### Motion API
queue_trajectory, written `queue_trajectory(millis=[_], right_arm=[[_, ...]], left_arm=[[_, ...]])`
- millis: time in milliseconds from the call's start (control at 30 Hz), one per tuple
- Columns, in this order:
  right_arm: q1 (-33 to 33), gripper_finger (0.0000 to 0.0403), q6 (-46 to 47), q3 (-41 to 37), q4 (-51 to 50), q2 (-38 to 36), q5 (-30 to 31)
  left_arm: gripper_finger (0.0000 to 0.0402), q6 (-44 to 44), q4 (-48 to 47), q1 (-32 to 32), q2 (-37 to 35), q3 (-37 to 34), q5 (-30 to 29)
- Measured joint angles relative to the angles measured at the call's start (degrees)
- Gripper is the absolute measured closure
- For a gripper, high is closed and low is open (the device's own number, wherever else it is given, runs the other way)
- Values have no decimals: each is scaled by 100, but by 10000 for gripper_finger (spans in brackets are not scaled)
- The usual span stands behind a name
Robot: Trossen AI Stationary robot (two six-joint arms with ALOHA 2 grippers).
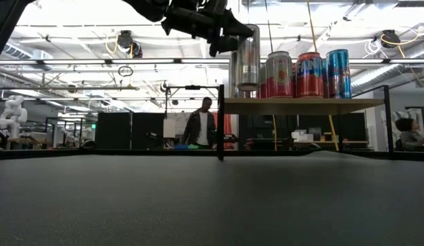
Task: Place canned beverage on shelf
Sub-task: Put the white yellow soda can on the shelf aligned with the other white yellow soda cans
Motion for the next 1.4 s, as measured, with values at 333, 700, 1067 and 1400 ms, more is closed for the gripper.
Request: queue_trajectory(millis=[333,700,1067,1400], right_arm=[[-2,88,3,0,2,2,24],[-4,88,-47,1,57,2,285],[-4,88,-33,2,94,2,401],[-5,88,-4,4,165,4,454]], left_arm=[[140,210,-284,88,9,0,-34],[140,337,-477,95,18,0,-74],[140,339,-524,95,18,2,-267],[139,479,-533,90,18,2,-269]])
